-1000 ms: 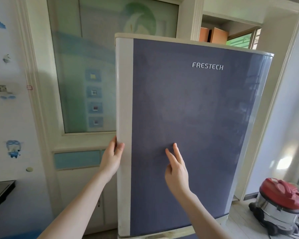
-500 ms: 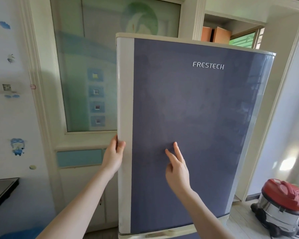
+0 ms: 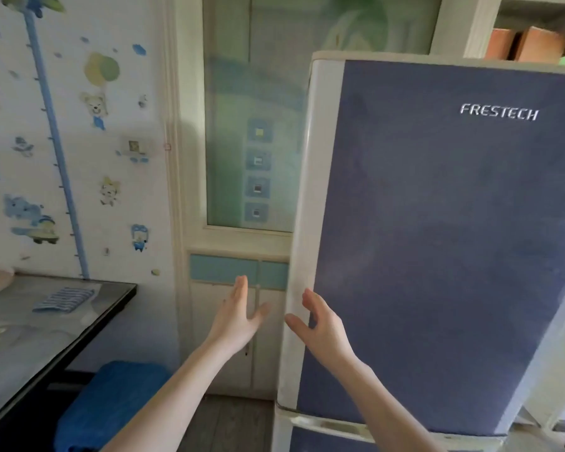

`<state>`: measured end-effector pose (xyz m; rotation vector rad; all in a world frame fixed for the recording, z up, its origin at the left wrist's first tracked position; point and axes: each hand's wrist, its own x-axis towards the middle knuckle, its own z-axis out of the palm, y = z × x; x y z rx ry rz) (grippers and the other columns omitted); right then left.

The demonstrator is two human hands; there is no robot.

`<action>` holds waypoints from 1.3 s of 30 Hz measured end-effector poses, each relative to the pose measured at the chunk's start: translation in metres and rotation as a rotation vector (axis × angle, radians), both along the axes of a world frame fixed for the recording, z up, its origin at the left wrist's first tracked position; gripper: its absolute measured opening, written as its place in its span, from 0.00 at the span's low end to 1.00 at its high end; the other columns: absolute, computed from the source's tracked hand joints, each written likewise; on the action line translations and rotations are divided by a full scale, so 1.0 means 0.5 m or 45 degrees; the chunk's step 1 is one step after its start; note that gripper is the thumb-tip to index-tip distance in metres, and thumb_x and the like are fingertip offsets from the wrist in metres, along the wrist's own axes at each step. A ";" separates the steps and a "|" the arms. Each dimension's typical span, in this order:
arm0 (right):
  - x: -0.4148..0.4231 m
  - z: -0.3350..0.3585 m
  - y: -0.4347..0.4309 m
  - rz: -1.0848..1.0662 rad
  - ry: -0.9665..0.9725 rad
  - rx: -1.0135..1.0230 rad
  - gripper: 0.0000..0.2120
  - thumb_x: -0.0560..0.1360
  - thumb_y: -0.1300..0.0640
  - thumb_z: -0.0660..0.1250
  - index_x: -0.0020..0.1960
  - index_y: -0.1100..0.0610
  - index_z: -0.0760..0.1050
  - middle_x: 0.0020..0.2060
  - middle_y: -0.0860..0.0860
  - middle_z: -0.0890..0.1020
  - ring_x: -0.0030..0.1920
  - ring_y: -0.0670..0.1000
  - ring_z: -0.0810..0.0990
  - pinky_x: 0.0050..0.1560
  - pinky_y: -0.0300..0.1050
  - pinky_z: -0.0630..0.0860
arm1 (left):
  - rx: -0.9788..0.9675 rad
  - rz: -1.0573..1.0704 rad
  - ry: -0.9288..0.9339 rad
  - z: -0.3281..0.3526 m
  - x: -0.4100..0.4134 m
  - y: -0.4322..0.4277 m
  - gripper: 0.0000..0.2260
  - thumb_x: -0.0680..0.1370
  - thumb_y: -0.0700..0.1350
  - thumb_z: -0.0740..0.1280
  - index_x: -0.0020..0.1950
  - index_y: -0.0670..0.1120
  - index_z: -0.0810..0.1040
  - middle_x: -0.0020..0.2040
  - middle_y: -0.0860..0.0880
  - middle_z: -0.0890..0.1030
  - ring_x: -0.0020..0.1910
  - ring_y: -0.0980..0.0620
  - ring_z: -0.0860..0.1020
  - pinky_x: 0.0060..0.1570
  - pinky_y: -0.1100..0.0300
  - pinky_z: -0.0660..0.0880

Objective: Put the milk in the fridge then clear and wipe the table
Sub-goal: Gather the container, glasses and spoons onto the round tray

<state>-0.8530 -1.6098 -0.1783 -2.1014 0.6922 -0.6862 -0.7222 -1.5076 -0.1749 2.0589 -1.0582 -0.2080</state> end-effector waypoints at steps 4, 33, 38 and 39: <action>0.062 -0.012 0.060 0.169 0.251 0.074 0.41 0.69 0.45 0.70 0.74 0.54 0.52 0.67 0.44 0.65 0.71 0.49 0.63 0.65 0.40 0.64 | 0.208 0.062 0.078 -0.028 0.038 0.099 0.40 0.76 0.59 0.61 0.76 0.47 0.40 0.77 0.47 0.47 0.74 0.46 0.57 0.71 0.51 0.61; 0.580 -0.104 0.855 0.881 0.415 0.040 0.41 0.71 0.43 0.66 0.74 0.58 0.50 0.74 0.54 0.59 0.73 0.52 0.58 0.71 0.48 0.60 | 0.042 0.766 0.313 -0.070 0.354 1.080 0.37 0.73 0.53 0.68 0.75 0.46 0.52 0.76 0.49 0.57 0.74 0.53 0.57 0.68 0.63 0.55; 0.675 -0.124 0.924 0.906 0.438 0.029 0.40 0.71 0.43 0.67 0.74 0.57 0.52 0.72 0.54 0.62 0.72 0.53 0.61 0.70 0.48 0.61 | 0.016 0.803 0.300 -0.084 0.425 1.146 0.34 0.74 0.51 0.68 0.75 0.47 0.53 0.72 0.52 0.61 0.71 0.54 0.60 0.61 0.66 0.57; 0.698 -0.131 0.937 0.914 0.446 0.029 0.40 0.71 0.43 0.67 0.74 0.57 0.52 0.72 0.54 0.62 0.72 0.53 0.61 0.69 0.48 0.62 | 0.022 0.808 0.298 -0.091 0.447 1.158 0.34 0.74 0.51 0.68 0.74 0.47 0.54 0.72 0.52 0.62 0.71 0.54 0.61 0.59 0.68 0.57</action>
